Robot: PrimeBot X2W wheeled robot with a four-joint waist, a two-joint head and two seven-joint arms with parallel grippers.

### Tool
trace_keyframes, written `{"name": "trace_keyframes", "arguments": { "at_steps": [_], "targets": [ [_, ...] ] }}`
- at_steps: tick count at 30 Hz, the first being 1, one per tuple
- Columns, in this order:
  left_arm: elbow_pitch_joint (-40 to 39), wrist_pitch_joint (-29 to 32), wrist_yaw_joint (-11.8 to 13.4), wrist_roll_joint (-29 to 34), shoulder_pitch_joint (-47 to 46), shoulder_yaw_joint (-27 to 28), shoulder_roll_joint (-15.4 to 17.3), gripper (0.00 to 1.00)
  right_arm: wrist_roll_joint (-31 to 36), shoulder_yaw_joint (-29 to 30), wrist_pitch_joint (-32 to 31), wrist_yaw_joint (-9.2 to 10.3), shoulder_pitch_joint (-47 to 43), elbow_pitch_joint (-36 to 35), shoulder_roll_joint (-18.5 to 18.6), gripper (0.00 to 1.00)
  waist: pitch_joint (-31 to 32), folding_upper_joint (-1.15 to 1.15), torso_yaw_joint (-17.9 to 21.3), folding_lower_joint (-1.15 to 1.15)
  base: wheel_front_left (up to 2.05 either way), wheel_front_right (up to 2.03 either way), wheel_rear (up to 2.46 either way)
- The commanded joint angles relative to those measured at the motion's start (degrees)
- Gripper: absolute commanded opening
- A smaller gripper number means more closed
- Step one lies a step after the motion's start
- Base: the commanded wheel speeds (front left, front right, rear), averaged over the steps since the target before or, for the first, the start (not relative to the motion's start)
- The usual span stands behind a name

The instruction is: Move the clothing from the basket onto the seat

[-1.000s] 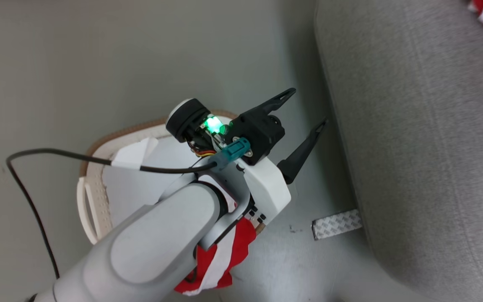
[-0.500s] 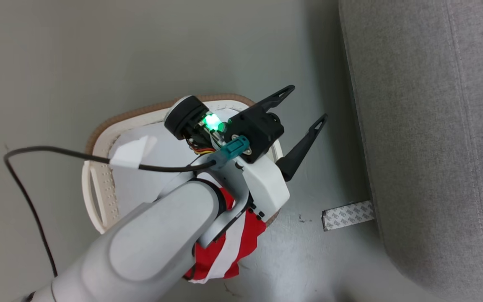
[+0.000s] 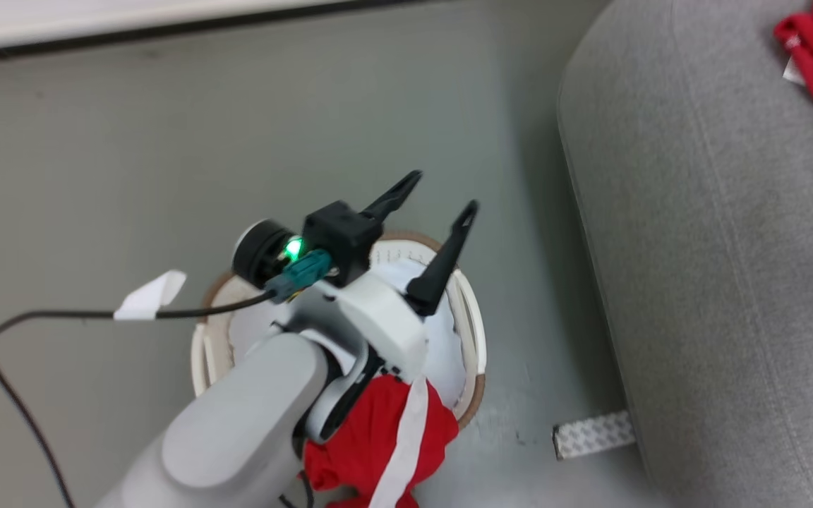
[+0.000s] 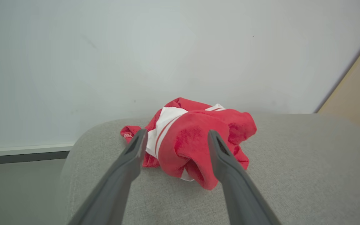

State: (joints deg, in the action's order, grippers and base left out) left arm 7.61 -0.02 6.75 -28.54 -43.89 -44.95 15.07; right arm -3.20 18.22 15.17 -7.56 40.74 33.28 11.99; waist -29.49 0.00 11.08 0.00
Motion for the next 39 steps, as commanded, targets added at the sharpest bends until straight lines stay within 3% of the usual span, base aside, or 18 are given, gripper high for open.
{"name": "trace_keyframes", "arguments": {
  "at_steps": [1,11,19,26,32,39],
  "targets": [
    [0.48,-0.67,0.44,-0.36,1.33,0.45,0.5,1.0,0.02,-0.41,-0.04,0.14,-2.31,-1.19,0.09,1.0,4.96,0.0,-1.9,0.0,0.0,0.0,0.0],
    [4.28,-7.16,3.09,-3.85,11.13,3.76,3.21,1.0,0.33,-8.34,-0.04,0.14,-13.99,-11.05,-4.37,1.0,15.51,0.0,-5.85,0.0,0.0,0.0,0.0],
    [7.43,-13.48,4.89,-6.21,19.56,6.68,4.34,1.0,0.0,-11.89,-0.04,0.14,-21.14,-12.61,-5.0,1.0,22.46,0.0,-9.47,0.0,0.0,0.0,0.0],
    [9.42,-15.11,6.15,-5.98,26.94,11.24,4.59,1.0,0.56,-14.73,-0.04,0.14,-26.92,-12.78,-6.21,1.0,26.92,0.0,-11.53,0.0,0.0,0.0,0.0],
    [6.85,-15.16,5.38,-1.28,32.46,18.45,3.55,1.0,1.19,-15.34,-0.04,0.14,-30.77,-12.75,-7.77,1.0,28.01,0.0,-11.77,0.0,0.0,0.0,0.0],
    [5.47,-15.17,2.3,3.37,38.0,25.25,0.28,1.0,0.82,-15.59,-0.03,0.14,-33.96,-11.45,-8.86,1.0,28.68,0.0,-11.25,0.0,0.0,0.0,0.0]
  ]
}}
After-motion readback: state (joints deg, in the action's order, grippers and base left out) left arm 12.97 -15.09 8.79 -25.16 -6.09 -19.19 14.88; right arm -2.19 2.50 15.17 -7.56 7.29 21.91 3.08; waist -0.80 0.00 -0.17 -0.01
